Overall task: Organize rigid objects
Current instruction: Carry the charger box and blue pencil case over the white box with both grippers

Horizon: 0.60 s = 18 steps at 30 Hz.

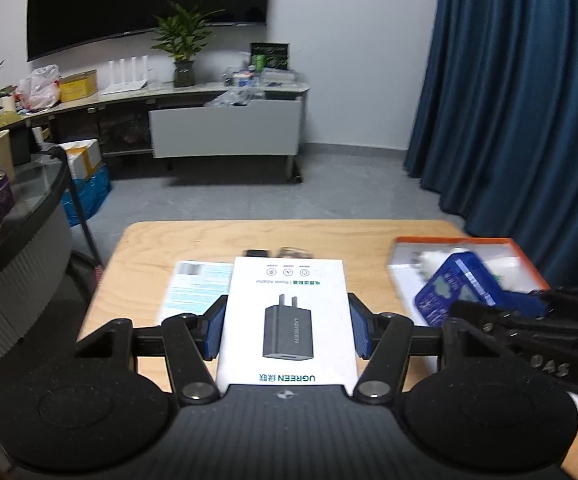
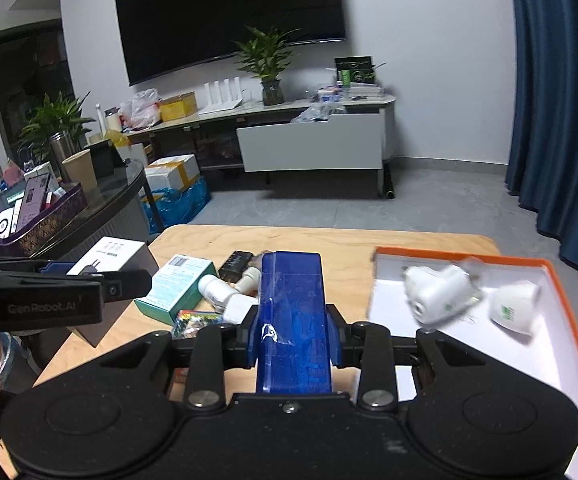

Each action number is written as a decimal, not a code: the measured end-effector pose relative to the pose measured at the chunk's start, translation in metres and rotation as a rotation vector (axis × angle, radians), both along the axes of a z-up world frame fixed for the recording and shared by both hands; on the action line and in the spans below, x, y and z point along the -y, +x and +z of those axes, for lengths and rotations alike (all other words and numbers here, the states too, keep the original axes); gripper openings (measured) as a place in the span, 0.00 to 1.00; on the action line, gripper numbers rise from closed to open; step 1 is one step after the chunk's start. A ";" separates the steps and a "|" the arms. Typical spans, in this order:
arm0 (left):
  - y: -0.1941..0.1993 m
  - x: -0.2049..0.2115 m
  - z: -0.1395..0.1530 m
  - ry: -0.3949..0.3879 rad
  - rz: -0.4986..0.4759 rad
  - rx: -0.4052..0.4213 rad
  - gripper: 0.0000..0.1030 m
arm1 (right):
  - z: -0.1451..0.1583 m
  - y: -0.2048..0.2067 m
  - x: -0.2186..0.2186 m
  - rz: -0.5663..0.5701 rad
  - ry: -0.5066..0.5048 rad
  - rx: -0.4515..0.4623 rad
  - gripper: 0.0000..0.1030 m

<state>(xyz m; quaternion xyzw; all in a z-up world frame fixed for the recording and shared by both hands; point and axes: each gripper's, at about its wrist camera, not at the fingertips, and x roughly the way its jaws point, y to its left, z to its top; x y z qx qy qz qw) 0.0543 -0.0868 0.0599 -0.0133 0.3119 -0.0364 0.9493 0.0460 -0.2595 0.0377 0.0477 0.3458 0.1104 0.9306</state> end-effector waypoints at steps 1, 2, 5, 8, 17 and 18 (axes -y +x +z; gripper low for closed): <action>-0.003 0.005 0.001 0.002 -0.007 0.005 0.58 | 0.001 -0.005 0.005 -0.007 0.001 0.001 0.39; -0.005 0.010 0.002 0.002 -0.013 0.008 0.58 | 0.002 -0.010 0.010 -0.015 0.001 0.003 0.39; -0.010 0.025 0.004 0.000 -0.044 0.021 0.58 | 0.006 -0.024 0.024 -0.044 0.005 0.012 0.39; -0.014 0.037 0.004 -0.006 -0.070 0.029 0.58 | 0.009 -0.035 0.038 -0.070 0.003 0.021 0.39; -0.014 0.060 -0.006 -0.024 -0.107 0.022 0.58 | 0.011 -0.057 0.071 -0.127 -0.003 0.025 0.39; -0.014 0.061 -0.007 -0.023 -0.111 0.022 0.58 | 0.011 -0.058 0.074 -0.133 -0.004 0.024 0.39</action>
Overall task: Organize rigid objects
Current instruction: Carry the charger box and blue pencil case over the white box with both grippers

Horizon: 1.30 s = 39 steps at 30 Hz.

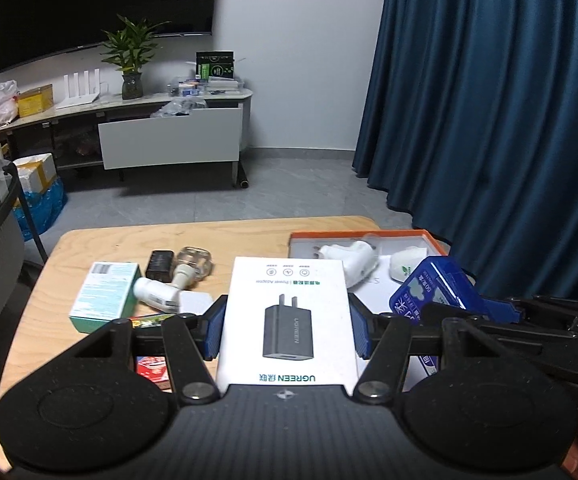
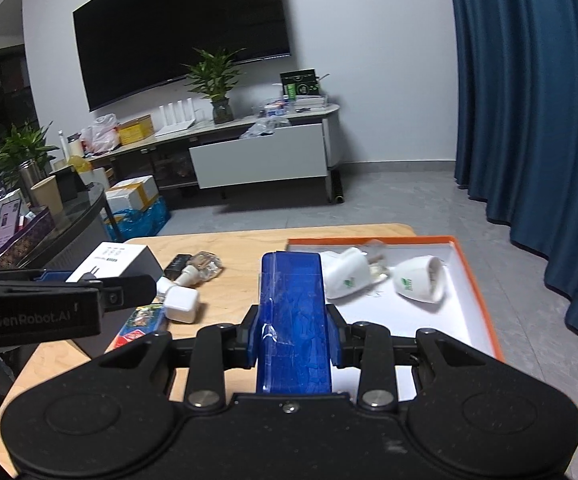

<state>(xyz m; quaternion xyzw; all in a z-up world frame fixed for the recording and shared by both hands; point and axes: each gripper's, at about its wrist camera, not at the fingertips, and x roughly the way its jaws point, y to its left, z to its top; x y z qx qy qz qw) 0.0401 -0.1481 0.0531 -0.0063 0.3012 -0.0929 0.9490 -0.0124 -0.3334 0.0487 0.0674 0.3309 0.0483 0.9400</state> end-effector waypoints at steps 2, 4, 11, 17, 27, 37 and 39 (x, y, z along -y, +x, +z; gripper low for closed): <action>-0.002 0.006 -0.002 0.001 -0.006 -0.001 0.58 | -0.001 -0.003 0.005 -0.009 -0.002 -0.002 0.39; -0.002 0.010 -0.004 -0.003 -0.012 -0.003 0.58 | -0.001 -0.006 0.010 -0.020 -0.003 -0.003 0.39; -0.006 0.034 -0.012 -0.007 -0.037 -0.018 0.58 | -0.003 -0.015 0.031 -0.060 -0.018 -0.009 0.39; -0.006 0.054 -0.016 -0.010 -0.070 -0.022 0.58 | -0.003 -0.019 0.047 -0.097 -0.026 -0.015 0.39; 0.002 0.072 -0.020 -0.011 -0.083 -0.030 0.58 | -0.007 -0.013 0.063 -0.120 -0.032 -0.022 0.39; 0.014 0.079 -0.021 -0.007 -0.078 -0.035 0.58 | -0.012 0.000 0.066 -0.120 -0.036 -0.027 0.39; 0.016 0.081 -0.022 -0.005 -0.078 -0.039 0.58 | -0.013 0.003 0.067 -0.119 -0.035 -0.030 0.39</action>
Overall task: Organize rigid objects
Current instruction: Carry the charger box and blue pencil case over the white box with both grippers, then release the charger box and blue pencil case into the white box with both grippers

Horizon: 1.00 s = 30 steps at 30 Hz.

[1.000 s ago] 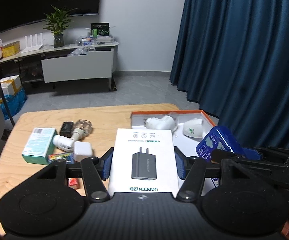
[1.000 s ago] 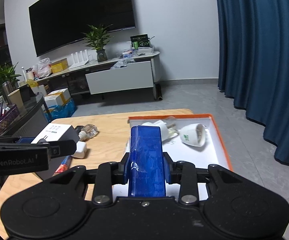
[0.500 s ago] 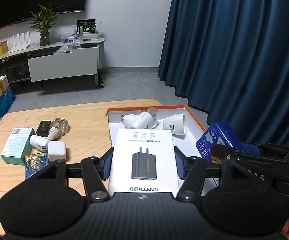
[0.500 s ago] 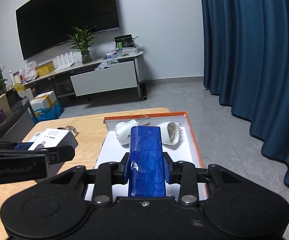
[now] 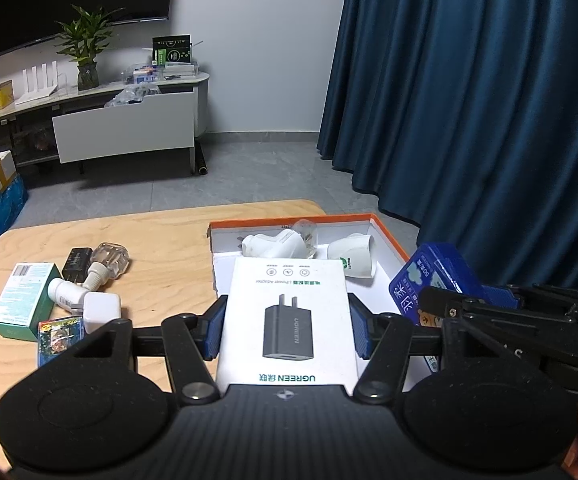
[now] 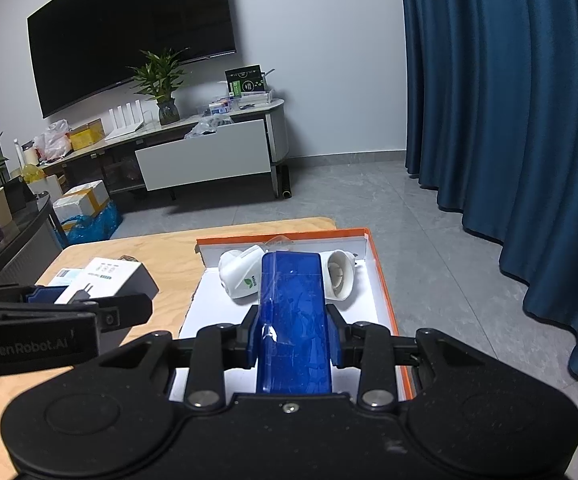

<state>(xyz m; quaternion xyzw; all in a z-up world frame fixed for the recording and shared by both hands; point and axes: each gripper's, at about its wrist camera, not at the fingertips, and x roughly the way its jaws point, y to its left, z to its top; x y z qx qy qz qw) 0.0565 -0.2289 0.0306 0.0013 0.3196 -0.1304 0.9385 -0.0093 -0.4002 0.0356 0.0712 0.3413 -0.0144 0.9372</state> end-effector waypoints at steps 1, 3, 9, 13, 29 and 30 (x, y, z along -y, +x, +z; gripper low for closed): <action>0.002 0.001 -0.001 0.002 -0.001 -0.003 0.58 | -0.001 0.002 0.001 0.000 -0.001 -0.002 0.39; 0.005 0.002 -0.003 0.004 0.001 -0.008 0.58 | -0.003 0.006 0.001 -0.001 0.000 -0.007 0.39; 0.015 0.007 -0.006 0.006 0.005 -0.018 0.58 | -0.011 0.017 0.002 0.001 0.000 -0.018 0.39; 0.024 0.010 -0.009 0.004 0.005 -0.028 0.58 | -0.013 0.029 0.004 0.004 -0.001 -0.024 0.39; 0.051 0.018 -0.024 0.003 0.011 -0.064 0.58 | -0.034 0.069 0.004 0.020 -0.007 -0.065 0.39; 0.053 0.018 -0.025 0.001 0.013 -0.068 0.58 | -0.036 0.072 0.004 0.021 -0.006 -0.068 0.39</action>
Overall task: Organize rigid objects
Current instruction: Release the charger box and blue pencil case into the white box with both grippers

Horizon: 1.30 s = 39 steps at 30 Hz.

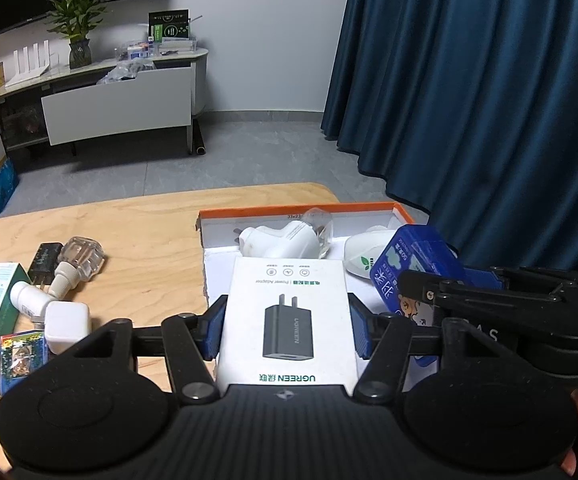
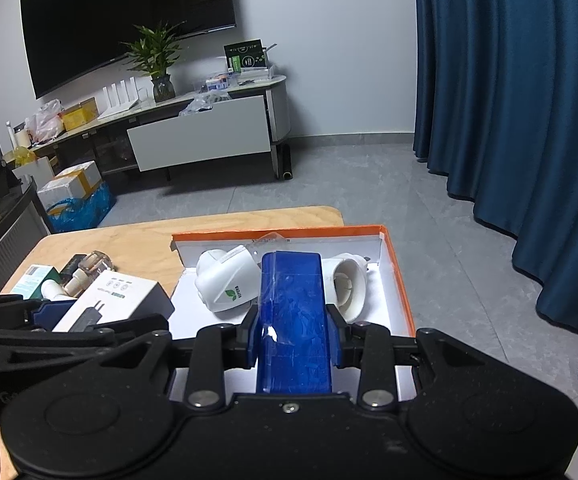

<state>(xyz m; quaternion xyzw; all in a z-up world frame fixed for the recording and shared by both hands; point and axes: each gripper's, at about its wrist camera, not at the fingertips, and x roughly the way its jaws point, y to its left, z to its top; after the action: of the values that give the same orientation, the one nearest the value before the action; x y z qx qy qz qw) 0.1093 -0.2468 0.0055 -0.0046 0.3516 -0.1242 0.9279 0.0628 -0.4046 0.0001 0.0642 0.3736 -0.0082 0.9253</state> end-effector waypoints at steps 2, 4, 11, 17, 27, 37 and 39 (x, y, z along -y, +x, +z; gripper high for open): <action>0.005 0.001 -0.003 -0.004 0.001 -0.008 0.58 | -0.003 0.005 0.002 -0.001 0.003 -0.009 0.39; 0.010 0.002 -0.005 -0.006 0.004 -0.013 0.58 | -0.006 0.010 0.002 -0.004 0.002 -0.014 0.39; 0.024 0.006 -0.012 -0.023 -0.002 -0.028 0.58 | -0.016 0.027 0.009 -0.020 0.008 -0.029 0.40; 0.034 0.008 -0.017 -0.084 -0.022 -0.052 0.59 | -0.014 0.029 0.016 -0.048 -0.007 -0.007 0.44; 0.026 0.003 -0.007 -0.106 -0.029 -0.050 0.77 | 0.008 0.017 0.015 -0.071 -0.025 0.034 0.46; 0.001 -0.023 0.016 -0.045 0.017 -0.014 0.82 | 0.025 -0.001 -0.011 -0.034 -0.012 0.052 0.55; -0.004 -0.032 0.019 -0.042 0.037 -0.008 0.83 | 0.026 -0.003 -0.018 -0.031 -0.010 0.049 0.63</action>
<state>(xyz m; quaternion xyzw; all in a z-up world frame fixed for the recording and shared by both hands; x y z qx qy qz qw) 0.1056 -0.2145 0.0245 -0.0311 0.3525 -0.1146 0.9282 0.0595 -0.3861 0.0262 0.0657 0.3495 -0.0227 0.9343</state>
